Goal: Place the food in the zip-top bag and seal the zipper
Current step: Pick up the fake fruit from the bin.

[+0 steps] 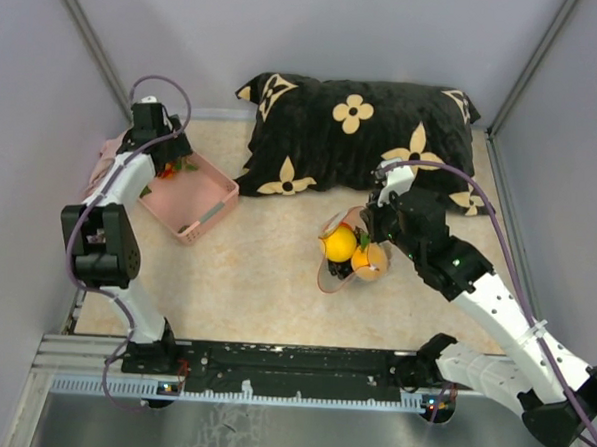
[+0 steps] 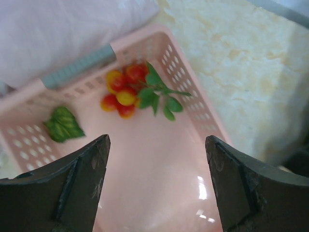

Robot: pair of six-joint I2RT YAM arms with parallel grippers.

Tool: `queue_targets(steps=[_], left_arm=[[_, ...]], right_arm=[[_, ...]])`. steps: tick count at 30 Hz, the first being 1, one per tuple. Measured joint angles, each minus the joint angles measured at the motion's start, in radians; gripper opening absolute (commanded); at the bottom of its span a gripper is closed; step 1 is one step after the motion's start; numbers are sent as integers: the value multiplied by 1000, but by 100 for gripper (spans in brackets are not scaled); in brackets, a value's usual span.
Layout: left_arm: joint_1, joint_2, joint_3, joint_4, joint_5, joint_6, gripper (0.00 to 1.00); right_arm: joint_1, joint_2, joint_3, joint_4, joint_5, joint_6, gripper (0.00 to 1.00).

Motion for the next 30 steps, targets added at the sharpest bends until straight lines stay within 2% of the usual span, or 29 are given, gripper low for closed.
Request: queue_targets(steps=[6, 13, 18, 26, 30], left_arm=[[0, 35, 16, 65, -53, 298, 86], [0, 126, 85, 65, 17, 626, 84], [-7, 224, 172, 9, 34, 738, 77], [-40, 310, 193, 1, -2, 930, 77], [-47, 359, 219, -1, -20, 980, 77]], right_arm=[[0, 0, 0, 2, -11, 0, 0], [0, 29, 0, 6, -37, -12, 0], [0, 50, 1, 6, -58, -27, 0], [0, 72, 10, -11, -78, -41, 0], [0, 76, 21, -19, -81, -48, 0]])
